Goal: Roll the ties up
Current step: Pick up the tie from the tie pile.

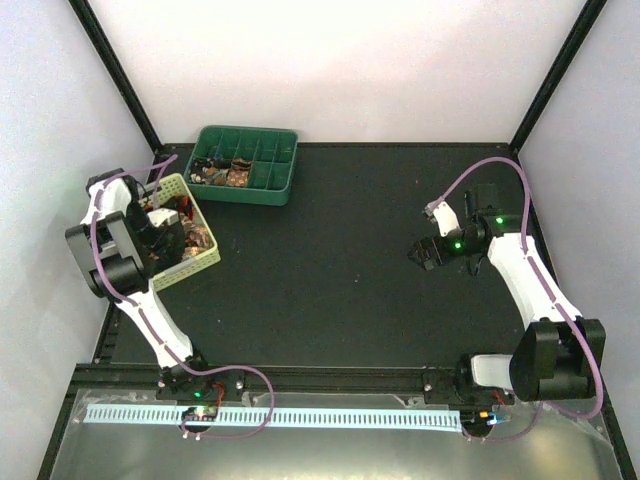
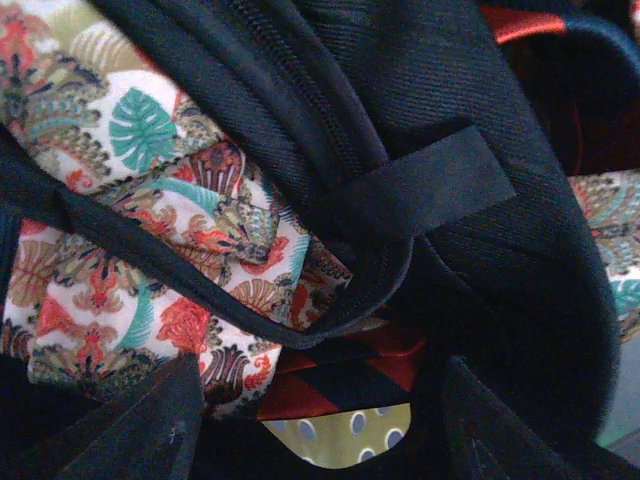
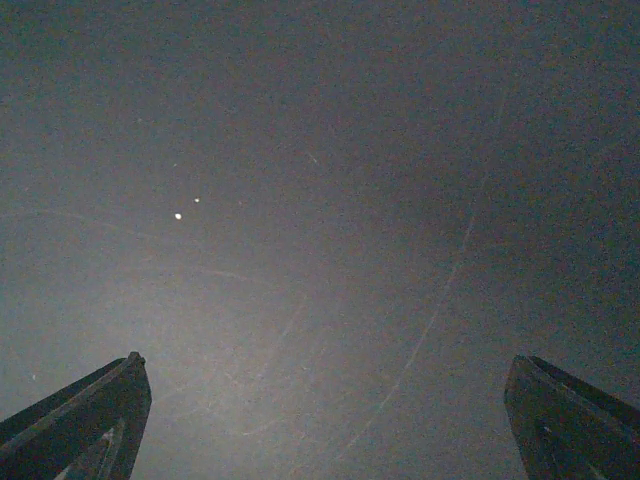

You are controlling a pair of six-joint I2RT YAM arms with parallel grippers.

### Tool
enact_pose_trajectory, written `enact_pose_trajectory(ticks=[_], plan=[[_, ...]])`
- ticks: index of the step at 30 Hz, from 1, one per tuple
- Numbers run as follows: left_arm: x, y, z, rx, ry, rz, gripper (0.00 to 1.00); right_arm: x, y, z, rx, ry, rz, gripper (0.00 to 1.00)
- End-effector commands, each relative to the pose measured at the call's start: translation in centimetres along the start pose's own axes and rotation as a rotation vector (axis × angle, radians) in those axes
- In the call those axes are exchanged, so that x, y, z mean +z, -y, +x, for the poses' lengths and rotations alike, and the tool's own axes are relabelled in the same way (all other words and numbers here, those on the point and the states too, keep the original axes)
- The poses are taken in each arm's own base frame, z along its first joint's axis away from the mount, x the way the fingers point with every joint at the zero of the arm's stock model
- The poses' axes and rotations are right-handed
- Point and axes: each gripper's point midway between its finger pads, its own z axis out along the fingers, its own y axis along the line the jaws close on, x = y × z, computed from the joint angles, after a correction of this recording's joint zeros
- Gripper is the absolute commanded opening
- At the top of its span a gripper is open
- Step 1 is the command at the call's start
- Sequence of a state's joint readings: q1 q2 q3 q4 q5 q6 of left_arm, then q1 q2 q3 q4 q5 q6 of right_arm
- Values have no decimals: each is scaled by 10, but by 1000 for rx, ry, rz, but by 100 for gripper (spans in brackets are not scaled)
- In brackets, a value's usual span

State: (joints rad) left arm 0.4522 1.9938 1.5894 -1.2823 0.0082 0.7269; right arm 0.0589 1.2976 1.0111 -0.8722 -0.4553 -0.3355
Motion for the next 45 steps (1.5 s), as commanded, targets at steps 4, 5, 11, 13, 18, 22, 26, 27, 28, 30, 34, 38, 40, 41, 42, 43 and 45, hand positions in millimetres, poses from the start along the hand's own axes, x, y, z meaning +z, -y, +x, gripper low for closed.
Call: enact_pose_trajectory(ticks=[4,5,11,13,18,22,26,27,28,30,34,38,40,41,42,43,45], plan=[[-10,-5,-4,15,23,-12,35,-7,0,0,-11,12,15,100],[-18,-2,-6,16,40,-2,28,-8,0,-1,-11,17,18,100],[-71,17,-10,16,171,23,2,-15,-1,-6,-24,43,34,100],[-92,24,-12,20,232,25,2,-18,-2,-9,-27,56,36,100],[-130,37,-15,29,341,17,2,-21,-5,-10,-30,82,30,100],[-110,48,1,79,235,53,34,-23,-10,-10,-30,97,15,100],[-73,48,22,158,128,34,65,-22,-12,-4,-20,90,7,100],[-65,46,23,178,104,23,65,-21,-13,-2,-20,87,6,100],[-57,41,26,186,69,2,65,-21,-13,0,-19,83,6,100],[-44,31,29,204,29,-29,65,-19,-13,4,-19,76,8,100],[-38,7,12,199,36,-104,65,-17,-13,7,-14,65,6,100],[-38,1,-2,195,51,-83,63,-17,-10,3,-15,58,9,100],[-33,2,-4,213,49,-75,62,-16,-8,2,-17,51,14,100],[-29,3,-4,226,44,-70,62,-16,-8,1,-19,51,16,100],[-25,3,-3,238,38,-73,62,-16,-7,1,-19,46,18,100],[-20,5,-2,255,27,-70,63,-16,-6,0,-21,46,19,100],[-10,8,-1,293,8,-77,65,-14,-5,0,-20,40,19,100]])
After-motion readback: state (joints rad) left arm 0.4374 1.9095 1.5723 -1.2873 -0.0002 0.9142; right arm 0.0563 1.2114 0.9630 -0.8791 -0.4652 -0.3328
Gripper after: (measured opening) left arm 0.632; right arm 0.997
